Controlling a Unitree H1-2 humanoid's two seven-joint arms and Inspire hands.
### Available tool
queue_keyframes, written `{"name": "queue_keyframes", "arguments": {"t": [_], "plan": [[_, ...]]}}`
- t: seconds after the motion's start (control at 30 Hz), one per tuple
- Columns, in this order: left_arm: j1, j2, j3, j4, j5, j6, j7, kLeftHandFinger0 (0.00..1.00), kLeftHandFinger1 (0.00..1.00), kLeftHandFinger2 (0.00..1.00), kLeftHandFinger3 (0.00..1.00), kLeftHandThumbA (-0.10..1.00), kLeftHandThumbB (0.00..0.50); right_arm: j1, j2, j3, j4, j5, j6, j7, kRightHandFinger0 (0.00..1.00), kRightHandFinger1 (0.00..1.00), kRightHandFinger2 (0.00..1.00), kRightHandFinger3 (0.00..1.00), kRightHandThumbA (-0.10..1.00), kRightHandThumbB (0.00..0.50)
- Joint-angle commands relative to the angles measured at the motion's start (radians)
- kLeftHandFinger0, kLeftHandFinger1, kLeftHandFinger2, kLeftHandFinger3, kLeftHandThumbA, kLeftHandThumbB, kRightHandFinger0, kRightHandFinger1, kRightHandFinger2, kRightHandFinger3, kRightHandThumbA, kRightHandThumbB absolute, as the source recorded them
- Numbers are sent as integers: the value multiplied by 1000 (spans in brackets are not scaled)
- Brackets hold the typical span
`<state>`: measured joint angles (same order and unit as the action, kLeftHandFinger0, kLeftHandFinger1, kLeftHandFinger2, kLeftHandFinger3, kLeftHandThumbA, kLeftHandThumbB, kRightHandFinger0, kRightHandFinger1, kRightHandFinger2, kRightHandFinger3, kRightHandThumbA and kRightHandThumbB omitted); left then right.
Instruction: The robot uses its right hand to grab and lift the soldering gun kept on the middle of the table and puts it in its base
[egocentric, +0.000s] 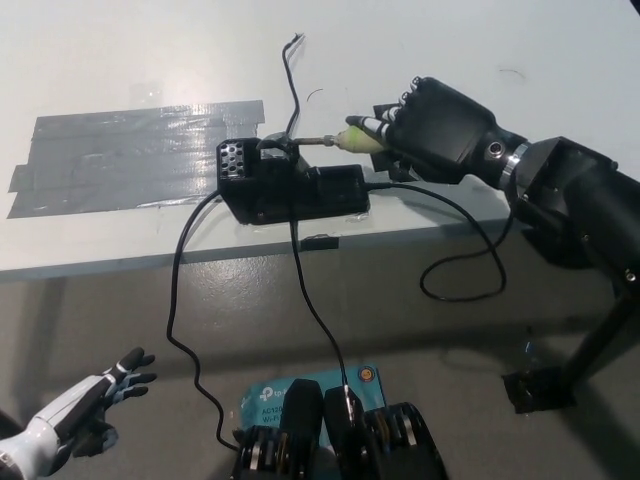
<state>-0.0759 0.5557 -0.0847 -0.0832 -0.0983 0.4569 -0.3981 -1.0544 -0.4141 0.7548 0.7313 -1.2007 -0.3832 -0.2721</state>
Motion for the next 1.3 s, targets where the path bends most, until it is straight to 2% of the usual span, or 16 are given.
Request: {"name": "queue_keyframes", "arguments": {"t": [0.0, 0.07, 0.13, 0.27, 0.37, 0.47, 0.63, 0.67, 0.73, 0.8, 0.87, 0.93, 0.97, 1.03, 1.17, 1.27], "plan": [[-19, 21, 6, -27, -1, 13, -14, 951, 1000, 1000, 1000, 1000, 217, -56, -7, 10, 7, 16, -73, -14, 0, 0, 0, 423, -58, 179], [-17, 23, 2, -33, 3, 13, -10, 962, 1000, 1000, 1000, 1000, 235, -53, -10, 22, 14, 39, -87, -55, 0, 0, 0, 419, -41, 214], [-18, 22, 2, -32, 4, 13, -11, 962, 1000, 1000, 1000, 1000, 234, -56, -12, 41, 25, 64, -87, -54, 0, 0, 0, 433, -73, 201], [-25, 22, 1, -31, 3, 13, -13, 954, 999, 1000, 1000, 1000, 249, -74, -25, 103, 34, 87, -87, -90, 0, 0, 0, 445, -99, 242], [-25, 19, 1, -30, -4, 13, -11, 967, 1000, 1000, 1000, 1000, 255, -79, -32, 125, 26, 111, -87, -74, 0, 0, 7, 437, -100, 221], [-28, 20, 0, -28, -3, 13, -14, 972, 1000, 1000, 1000, 1000, 245, -79, -33, 137, 28, 76, -87, -117, 0, 0, 0, 436, -56, 260], [-36, 27, -2, -28, -4, 13, -20, 982, 1000, 1000, 1000, 1000, 257, -60, -40, 122, -6, 119, -87, -52, 0, 0, 26, 460, -24, 227], [-36, 29, -4, -26, -4, 13, -23, 974, 1000, 1000, 1000, 1000, 256, -62, -41, 134, -5, 115, -87, -63, 0, 0, 50, 445, -93, 229], [-35, 29, -5, -28, 0, 13, -20, 972, 1000, 1000, 1000, 1000, 250, -65, -41, 126, -9, 120, -87, -44, 0, 0, 41, 448, -100, 188], [-35, 28, -6, -29, 5, 13, -18, 965, 1000, 1000, 1000, 1000, 254, -71, -31, 119, 14, 131, -87, -54, 0, 0, 0, 445, -100, 209], [-33, 25, -7, -30, 4, 13, -18, 965, 1000, 1000, 1000, 1000, 264, -76, -23, 128, 41, 144, -87, -98, 0, 0, 0, 417, -100, 274], [-30, 20, -8, -33, 3, 13, -18, 962, 1000, 1000, 1000, 1000, 258, -75, -22, 132, 51, 125, -87, -125, 0, 0, 0, 409, -97, 286], [-30, 19, -9, -32, 4, 13, -17, 965, 1000, 1000, 1000, 1000, 275, -76, -17, 142, 65, 97, -87, -133, 0, 0, 112, 423, -100, 257], [-29, 17, -9, -32, 6, 13, -17, 970, 1000, 1000, 1000, 1000, 274, -75, -10, 141, 76, 95, -87, -118, 0, 0, 17, 473, -100, 231], [-35, 15, -13, -30, 2, 13, -20, 975, 1000, 1000, 1000, 1000, 284, -81, -1, 130, 80, 78, -79, -84, 0, 0, 0, 443, -87, 227], [-34, 7, -11, -30, -1, 13, -18, 971, 1000, 1000, 1000, 1000, 265, -106, 12, 145, 132, 70, -87, -103, 0, 0, 2, 412, -42, 185]]}}
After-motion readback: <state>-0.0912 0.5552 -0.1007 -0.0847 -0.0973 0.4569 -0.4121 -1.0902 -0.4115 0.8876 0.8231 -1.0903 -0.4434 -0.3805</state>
